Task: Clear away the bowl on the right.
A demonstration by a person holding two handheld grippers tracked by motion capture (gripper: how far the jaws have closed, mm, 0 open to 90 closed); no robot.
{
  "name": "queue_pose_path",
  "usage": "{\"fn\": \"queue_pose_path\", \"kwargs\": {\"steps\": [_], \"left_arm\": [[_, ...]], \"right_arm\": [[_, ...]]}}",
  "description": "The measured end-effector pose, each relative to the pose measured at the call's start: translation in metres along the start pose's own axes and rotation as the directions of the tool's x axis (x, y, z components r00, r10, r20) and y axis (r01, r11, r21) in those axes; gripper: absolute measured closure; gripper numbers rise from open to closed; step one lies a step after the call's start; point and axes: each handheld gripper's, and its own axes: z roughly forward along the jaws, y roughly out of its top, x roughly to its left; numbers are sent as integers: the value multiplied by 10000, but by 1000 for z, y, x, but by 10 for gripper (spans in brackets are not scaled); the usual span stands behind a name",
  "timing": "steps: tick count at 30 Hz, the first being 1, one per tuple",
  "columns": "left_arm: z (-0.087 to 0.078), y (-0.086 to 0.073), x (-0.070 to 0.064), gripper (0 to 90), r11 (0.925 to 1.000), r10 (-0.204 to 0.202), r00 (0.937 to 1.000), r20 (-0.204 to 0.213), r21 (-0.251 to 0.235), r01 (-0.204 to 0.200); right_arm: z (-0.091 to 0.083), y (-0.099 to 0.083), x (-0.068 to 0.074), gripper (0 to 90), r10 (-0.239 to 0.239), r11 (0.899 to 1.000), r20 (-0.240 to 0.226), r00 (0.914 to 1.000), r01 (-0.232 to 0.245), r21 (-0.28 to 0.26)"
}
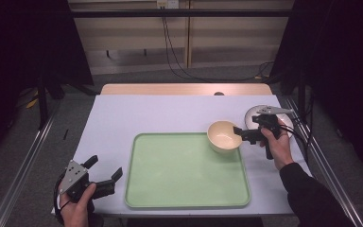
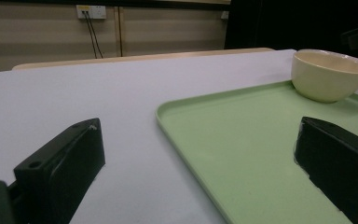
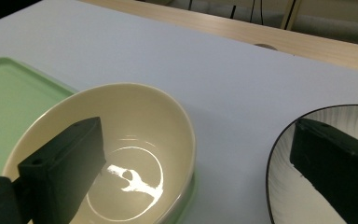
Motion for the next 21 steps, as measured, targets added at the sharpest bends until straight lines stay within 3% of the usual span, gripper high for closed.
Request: {"fn": "queue_pose_path", "kwargs": {"steps": [4,9,13,15,21], "left_arm": [[0,0,0,17,10000,-34,10000,-32,15,34],[0,0,0,16,10000,-33,10000,-46,26,34],[0,0,0,17,10000,-13,10000,-70,35,13],[0,0,1,17,10000,27,9999,-104,43,-26],[0,0,0,17,10000,-64,9999,-127,45,65]], "right_arm": [[-10,-4,1,22,-3,9999,-70,10000,2,-170],[-22,-13,-2,27,2,9997,244,9997,4,-226],[-31,-15,1,27,-19,9987,85,10000,23,-507],[-37,-18,3,25,185,9977,-60,9998,-188,-652],[-52,-27,9,23,44,9973,258,9997,-25,-735]]}}
